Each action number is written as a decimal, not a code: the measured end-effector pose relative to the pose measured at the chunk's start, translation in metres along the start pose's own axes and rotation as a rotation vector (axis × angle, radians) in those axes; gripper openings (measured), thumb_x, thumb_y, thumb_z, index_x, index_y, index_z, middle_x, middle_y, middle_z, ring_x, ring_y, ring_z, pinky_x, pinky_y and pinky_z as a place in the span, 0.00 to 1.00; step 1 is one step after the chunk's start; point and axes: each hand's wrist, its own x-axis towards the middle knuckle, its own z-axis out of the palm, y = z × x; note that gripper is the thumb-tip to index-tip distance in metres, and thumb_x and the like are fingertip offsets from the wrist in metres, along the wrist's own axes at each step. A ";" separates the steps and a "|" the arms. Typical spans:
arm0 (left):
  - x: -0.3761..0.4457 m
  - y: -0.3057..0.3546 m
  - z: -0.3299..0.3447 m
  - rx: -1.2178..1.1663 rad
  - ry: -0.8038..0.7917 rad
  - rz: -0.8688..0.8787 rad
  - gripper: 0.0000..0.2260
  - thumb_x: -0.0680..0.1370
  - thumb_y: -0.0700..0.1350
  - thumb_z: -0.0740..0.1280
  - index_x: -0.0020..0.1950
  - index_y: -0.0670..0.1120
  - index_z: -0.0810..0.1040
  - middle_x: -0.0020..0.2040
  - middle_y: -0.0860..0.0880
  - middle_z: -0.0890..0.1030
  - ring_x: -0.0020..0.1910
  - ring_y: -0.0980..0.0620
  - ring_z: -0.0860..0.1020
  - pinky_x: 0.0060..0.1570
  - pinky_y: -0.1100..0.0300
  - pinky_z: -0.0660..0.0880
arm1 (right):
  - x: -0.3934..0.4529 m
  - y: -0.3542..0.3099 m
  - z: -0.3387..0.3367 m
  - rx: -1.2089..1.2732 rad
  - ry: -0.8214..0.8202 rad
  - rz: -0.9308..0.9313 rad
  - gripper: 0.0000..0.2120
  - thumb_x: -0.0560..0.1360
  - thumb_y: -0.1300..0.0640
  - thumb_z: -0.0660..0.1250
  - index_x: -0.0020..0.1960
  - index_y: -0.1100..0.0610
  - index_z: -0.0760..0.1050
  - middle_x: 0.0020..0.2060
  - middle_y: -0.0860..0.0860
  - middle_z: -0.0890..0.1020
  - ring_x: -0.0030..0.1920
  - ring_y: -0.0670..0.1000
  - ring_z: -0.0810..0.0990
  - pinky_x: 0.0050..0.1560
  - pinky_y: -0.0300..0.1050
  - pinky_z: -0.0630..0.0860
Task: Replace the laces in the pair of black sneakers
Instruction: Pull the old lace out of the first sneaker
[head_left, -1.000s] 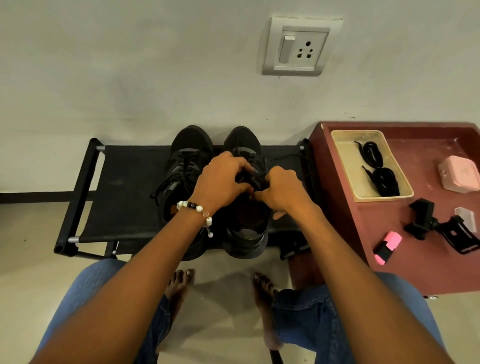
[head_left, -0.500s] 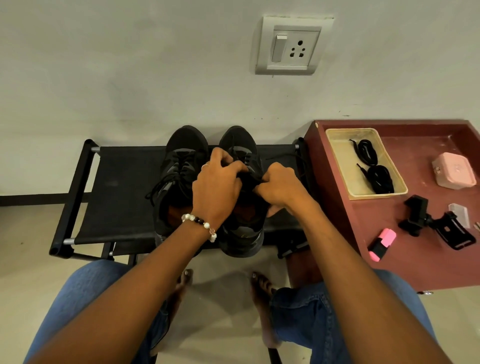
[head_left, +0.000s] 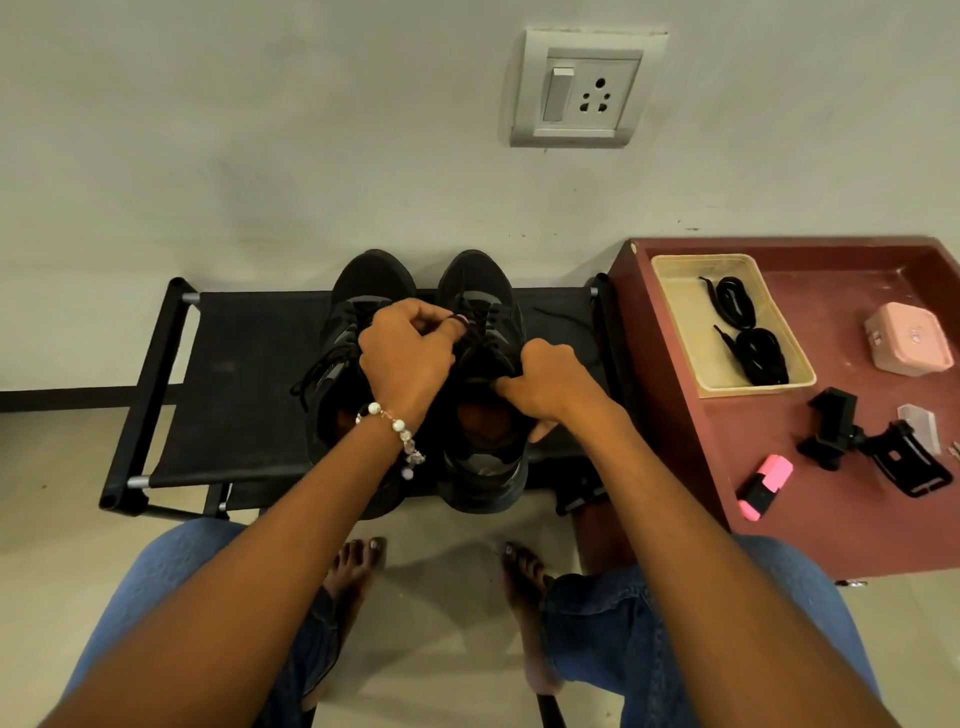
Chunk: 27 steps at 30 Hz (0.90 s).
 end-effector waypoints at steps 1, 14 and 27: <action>0.002 0.001 -0.001 0.011 -0.025 0.020 0.04 0.72 0.45 0.74 0.44 0.51 0.81 0.38 0.55 0.82 0.34 0.56 0.81 0.44 0.53 0.81 | 0.000 0.000 0.001 -0.003 -0.013 0.007 0.08 0.78 0.56 0.66 0.51 0.60 0.70 0.47 0.59 0.76 0.33 0.62 0.83 0.34 0.53 0.83; 0.005 0.008 -0.013 0.813 -0.306 0.775 0.10 0.76 0.56 0.67 0.54 0.58 0.83 0.53 0.55 0.81 0.59 0.47 0.71 0.57 0.50 0.64 | 0.000 -0.002 0.005 -0.104 -0.011 0.009 0.06 0.78 0.57 0.64 0.49 0.59 0.68 0.44 0.57 0.75 0.33 0.59 0.82 0.33 0.48 0.82; 0.017 0.010 -0.014 0.000 -0.229 0.214 0.08 0.76 0.47 0.69 0.54 0.51 0.80 0.48 0.54 0.80 0.51 0.54 0.77 0.55 0.54 0.75 | 0.003 -0.001 0.006 -0.040 -0.057 0.037 0.10 0.79 0.57 0.64 0.58 0.61 0.73 0.51 0.59 0.75 0.32 0.62 0.84 0.35 0.52 0.83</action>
